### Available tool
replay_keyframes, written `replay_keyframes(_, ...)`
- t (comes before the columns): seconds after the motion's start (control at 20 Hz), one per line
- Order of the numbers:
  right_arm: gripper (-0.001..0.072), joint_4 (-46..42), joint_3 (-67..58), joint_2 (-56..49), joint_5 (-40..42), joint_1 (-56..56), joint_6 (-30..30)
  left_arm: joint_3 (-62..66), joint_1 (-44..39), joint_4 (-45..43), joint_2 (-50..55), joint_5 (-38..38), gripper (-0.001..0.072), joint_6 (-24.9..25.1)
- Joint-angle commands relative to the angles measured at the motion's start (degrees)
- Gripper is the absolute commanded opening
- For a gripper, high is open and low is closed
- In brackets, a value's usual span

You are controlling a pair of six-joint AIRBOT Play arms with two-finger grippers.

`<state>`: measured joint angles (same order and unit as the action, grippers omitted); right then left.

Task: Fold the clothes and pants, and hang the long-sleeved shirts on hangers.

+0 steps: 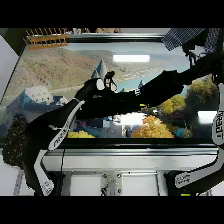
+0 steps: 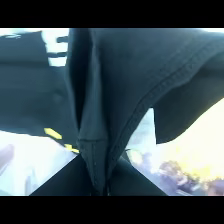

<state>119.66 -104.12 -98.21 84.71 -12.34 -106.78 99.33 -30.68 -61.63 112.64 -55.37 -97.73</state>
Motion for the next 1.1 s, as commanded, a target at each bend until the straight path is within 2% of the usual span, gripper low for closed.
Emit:
replay_keyframes(0.0,0.0015,-0.6,-5.4,3.3,2.6,4.5,3.0,10.1,-2.5,1.8,8.2,-1.8,0.001,0.4)
replay_keyframes(0.2,0.0015,-1.2,-8.0,4.5,3.6,9.3,4.0,18.3,-3.6,1.8,13.6,-4.5,0.001,0.2)
replay_keyframes(0.4,0.0015,-3.4,-8.2,4.7,3.5,13.0,4.9,16.1,-3.3,1.7,13.7,-3.0,0.001,-1.3)
replay_keyframes(0.65,0.0015,-4.0,-8.2,4.7,3.5,17.2,5.8,16.9,-0.7,1.6,12.4,-4.9,0.0011,-1.7)
replay_keyframes(0.9,0.0015,-4.0,-8.2,4.6,2.5,22.6,7.4,17.6,7.3,1.1,4.6,-5.6,0.001,0.0)
replay_keyframes(1.05,0.0015,-4.0,-8.2,4.6,-0.7,26.6,10.7,17.6,13.6,1.2,-0.2,-7.8,0.0011,1.6)
